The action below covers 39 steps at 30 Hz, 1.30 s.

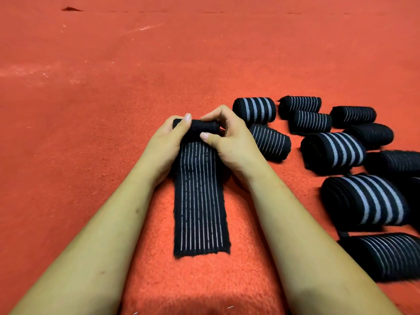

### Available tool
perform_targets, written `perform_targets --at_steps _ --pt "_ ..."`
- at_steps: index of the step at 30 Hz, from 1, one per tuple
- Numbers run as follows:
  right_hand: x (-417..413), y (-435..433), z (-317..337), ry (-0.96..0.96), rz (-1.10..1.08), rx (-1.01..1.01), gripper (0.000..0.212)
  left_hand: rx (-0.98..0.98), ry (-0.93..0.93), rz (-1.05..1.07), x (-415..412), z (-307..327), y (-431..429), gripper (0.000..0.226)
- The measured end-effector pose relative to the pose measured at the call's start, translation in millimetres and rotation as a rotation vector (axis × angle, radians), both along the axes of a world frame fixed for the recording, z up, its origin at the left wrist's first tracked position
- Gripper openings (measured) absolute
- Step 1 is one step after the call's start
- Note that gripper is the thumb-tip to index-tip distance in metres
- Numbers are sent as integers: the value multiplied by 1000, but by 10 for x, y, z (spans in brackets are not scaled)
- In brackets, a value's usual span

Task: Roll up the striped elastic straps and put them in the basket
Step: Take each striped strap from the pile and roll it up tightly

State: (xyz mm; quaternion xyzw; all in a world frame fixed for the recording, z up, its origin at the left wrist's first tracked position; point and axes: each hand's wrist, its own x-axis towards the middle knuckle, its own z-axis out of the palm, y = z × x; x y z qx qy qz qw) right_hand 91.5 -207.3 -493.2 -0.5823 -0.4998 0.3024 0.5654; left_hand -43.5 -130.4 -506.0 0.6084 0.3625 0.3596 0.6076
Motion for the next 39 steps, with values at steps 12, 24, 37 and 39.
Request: perform_targets --at_steps 12,24,37,39 --pt "-1 71 -67 22 -91 -107 31 218 -25 -109 -47 -17 28 33" --pt "-29 6 24 191 6 -63 22 -45 -186 -96 -7 -19 5 16" --pt "54 29 -43 48 -72 26 25 -129 -152 -121 32 -5 -10 33" --pt "51 17 -28 58 -14 12 28 -156 -177 -83 36 1 -18 28"
